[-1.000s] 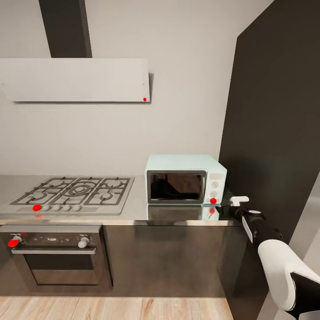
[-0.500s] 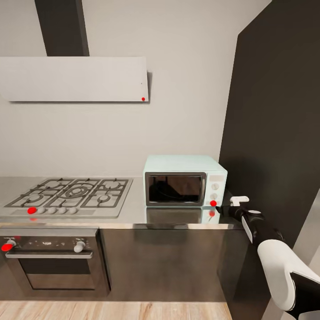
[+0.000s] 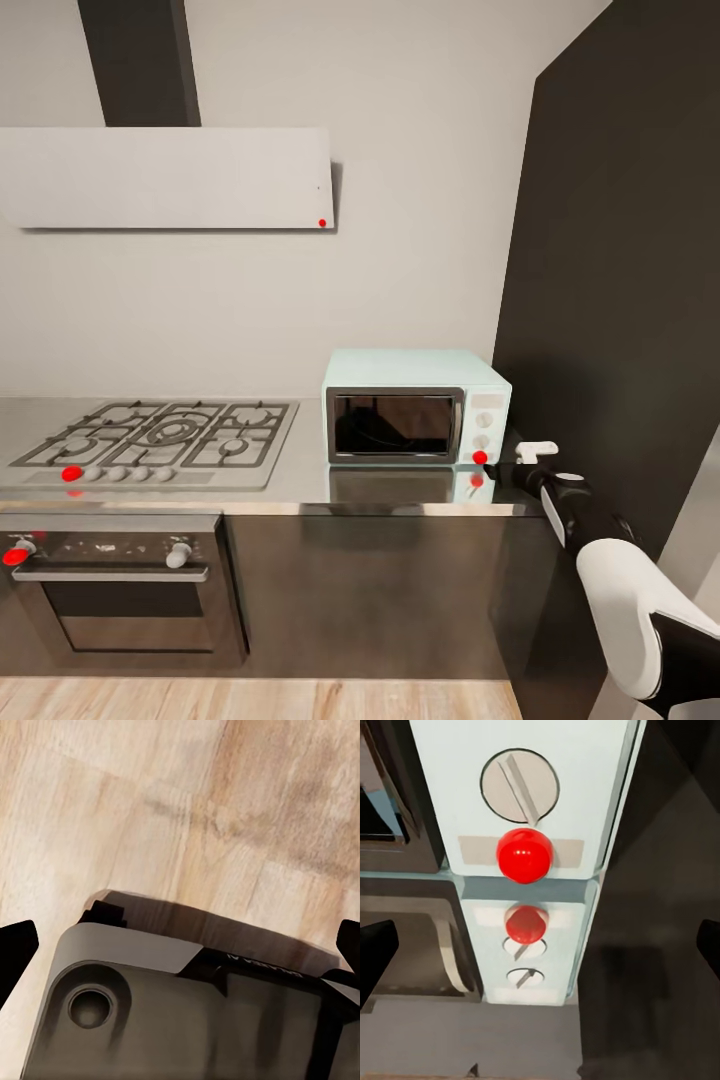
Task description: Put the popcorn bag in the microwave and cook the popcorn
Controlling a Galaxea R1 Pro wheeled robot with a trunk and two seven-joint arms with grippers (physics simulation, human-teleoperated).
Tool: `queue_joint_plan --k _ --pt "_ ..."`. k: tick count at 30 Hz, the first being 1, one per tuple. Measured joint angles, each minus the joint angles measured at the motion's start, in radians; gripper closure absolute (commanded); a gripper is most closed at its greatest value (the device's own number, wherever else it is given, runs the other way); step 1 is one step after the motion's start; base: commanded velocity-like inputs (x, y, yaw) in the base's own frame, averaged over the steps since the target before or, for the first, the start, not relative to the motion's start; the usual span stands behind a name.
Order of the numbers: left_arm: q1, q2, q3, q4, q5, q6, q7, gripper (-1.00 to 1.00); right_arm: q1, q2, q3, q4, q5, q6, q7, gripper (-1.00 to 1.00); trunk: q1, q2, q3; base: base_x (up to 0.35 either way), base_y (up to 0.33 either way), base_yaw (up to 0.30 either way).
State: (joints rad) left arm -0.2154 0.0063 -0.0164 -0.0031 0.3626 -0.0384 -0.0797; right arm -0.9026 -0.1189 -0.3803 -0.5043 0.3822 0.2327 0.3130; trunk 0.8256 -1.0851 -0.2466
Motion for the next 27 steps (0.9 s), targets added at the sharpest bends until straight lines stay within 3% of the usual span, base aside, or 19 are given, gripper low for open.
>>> queue_joint_plan --k 13,14,27 --pt "0.000 0.001 -0.001 0.000 -0.002 0.000 -0.002 -1.00 0.000 0.001 0.000 0.000 0.000 -0.018 -0.001 -1.00 0.000 0.000 0.000 0.068 0.000 0.000" --pt "0.000 0.001 -0.001 0.000 -0.002 0.000 -0.002 -1.00 0.000 0.002 0.000 0.000 0.000 -0.019 -0.001 1.00 0.000 0.000 0.000 0.000 0.000 0.000" --pt "0.000 0.000 -0.001 0.000 -0.002 0.000 -0.001 -1.00 0.000 0.008 0.002 0.000 0.002 -0.020 -0.002 1.00 0.000 0.000 0.000 0.000 0.000 0.000"
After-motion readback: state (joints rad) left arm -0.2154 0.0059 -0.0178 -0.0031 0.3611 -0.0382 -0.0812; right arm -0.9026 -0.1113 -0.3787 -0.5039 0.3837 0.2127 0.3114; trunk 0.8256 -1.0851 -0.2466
